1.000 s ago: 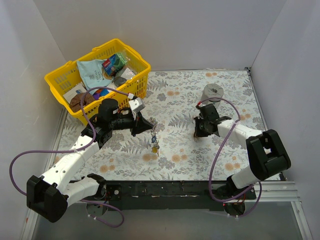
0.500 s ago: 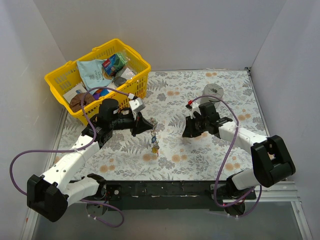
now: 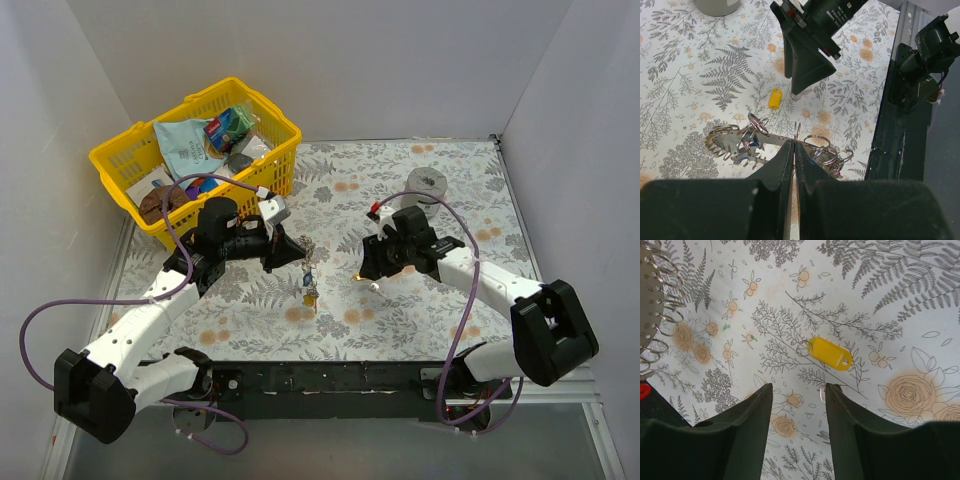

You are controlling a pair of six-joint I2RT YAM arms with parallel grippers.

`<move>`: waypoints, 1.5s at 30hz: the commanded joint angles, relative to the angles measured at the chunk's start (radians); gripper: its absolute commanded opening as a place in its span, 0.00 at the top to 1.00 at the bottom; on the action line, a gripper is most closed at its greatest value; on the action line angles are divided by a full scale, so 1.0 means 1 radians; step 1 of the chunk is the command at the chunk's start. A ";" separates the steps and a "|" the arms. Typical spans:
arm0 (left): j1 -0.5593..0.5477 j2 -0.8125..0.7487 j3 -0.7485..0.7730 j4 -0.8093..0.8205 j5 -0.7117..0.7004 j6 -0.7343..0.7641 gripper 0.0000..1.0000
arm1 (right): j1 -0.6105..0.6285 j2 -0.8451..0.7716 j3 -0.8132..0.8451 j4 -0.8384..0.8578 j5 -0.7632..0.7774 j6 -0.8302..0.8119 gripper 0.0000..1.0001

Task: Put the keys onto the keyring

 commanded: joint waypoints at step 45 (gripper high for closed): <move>0.003 -0.040 -0.006 0.020 -0.003 0.005 1.00 | 0.258 0.340 0.283 -0.175 0.453 -0.085 0.49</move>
